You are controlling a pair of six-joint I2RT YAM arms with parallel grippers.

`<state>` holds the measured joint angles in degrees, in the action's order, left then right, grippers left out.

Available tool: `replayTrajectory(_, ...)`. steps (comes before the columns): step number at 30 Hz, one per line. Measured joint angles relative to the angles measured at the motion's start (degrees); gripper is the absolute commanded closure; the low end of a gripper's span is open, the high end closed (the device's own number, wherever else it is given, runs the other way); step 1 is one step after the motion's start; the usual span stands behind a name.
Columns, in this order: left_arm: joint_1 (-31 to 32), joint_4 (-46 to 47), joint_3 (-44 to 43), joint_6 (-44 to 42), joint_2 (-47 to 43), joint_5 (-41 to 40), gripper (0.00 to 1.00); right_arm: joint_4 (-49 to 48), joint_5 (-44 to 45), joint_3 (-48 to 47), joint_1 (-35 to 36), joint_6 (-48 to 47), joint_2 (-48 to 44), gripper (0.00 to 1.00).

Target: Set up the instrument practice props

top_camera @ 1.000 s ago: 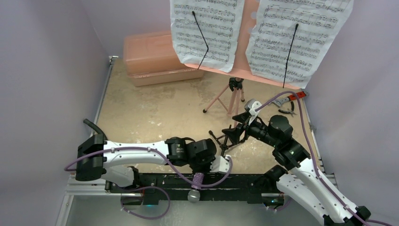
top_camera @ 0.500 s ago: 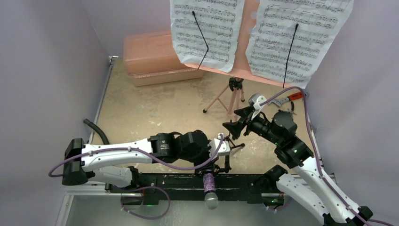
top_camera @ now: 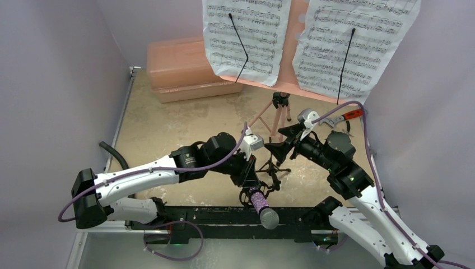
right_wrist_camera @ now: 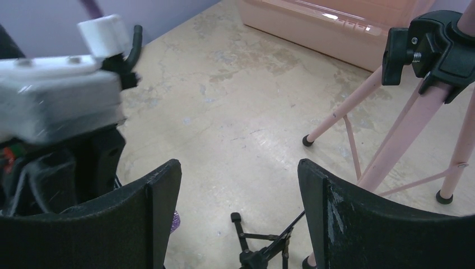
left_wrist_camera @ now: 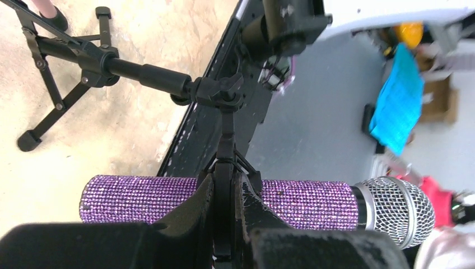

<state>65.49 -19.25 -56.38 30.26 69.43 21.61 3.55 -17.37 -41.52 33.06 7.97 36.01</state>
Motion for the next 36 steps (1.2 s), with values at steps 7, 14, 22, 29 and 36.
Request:
replayTrajectory(7, -3.13, 7.26, 1.73, 11.19, 0.17, 3.61, 1.00, 0.00, -0.02, -0.37, 0.00, 0.59, 0.02, 0.21)
replayTrajectory(14, -6.36, 18.14, 3.80, 23.34, 0.55, 8.28, 1.00, -0.39, -0.02, -1.11, 0.00, 1.03, -0.02, 0.21)
replayTrajectory(22, -8.41, 30.53, 6.49, 36.76, 1.07, 11.45, 1.00, -0.37, -0.02, -1.14, 0.00, 1.46, -0.17, 0.21)
replayTrajectory(29, -9.62, 40.09, 9.22, 45.53, 1.18, 12.52, 1.00, -0.35, -0.02, -1.14, 0.00, 1.46, -0.85, 0.21)
replayTrajectory(36, -9.90, 50.51, 15.13, 53.27, 1.33, 12.46, 1.00, -0.33, -0.02, -1.14, 0.00, 1.60, -0.92, 0.21)
